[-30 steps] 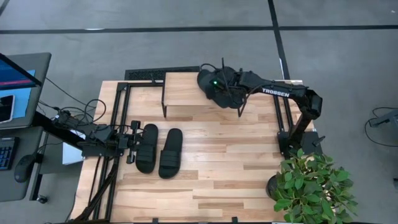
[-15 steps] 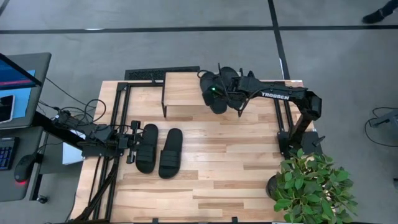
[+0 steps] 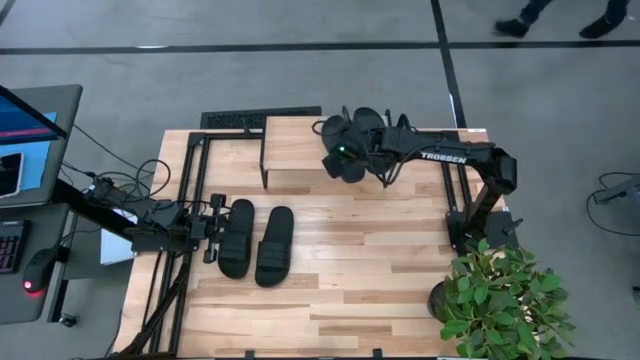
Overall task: Pick and place slides into the shelf
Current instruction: Put the right black slide on the shelf
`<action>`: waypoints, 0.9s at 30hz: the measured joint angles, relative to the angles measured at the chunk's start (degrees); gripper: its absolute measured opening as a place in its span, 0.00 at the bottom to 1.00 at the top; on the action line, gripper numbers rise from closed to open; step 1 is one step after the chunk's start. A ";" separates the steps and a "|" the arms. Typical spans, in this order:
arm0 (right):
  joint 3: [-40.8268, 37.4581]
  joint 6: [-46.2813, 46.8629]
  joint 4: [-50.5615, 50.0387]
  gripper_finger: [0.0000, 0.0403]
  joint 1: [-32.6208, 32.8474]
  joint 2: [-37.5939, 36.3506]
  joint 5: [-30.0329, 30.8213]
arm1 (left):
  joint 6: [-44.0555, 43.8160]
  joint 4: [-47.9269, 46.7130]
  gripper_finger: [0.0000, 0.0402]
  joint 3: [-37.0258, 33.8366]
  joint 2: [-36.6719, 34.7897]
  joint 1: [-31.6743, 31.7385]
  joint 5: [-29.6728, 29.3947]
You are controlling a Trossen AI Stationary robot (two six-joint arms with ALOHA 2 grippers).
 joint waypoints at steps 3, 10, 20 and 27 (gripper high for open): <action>1.69 -5.41 -0.13 0.33 1.34 0.00 -0.02 | 0.00 -0.01 0.00 -0.01 0.01 -0.02 0.00; 3.09 -16.62 -1.32 0.06 4.28 0.00 -0.36 | 0.00 0.00 0.00 0.01 0.01 0.00 0.00; 3.14 -32.06 -9.99 0.00 3.60 0.00 -10.64 | 0.00 0.00 0.00 0.00 -0.01 -0.01 0.00; 7.44 -35.53 -21.00 0.00 4.56 -0.01 -13.70 | 0.00 -0.01 0.00 -0.01 -0.01 0.00 0.00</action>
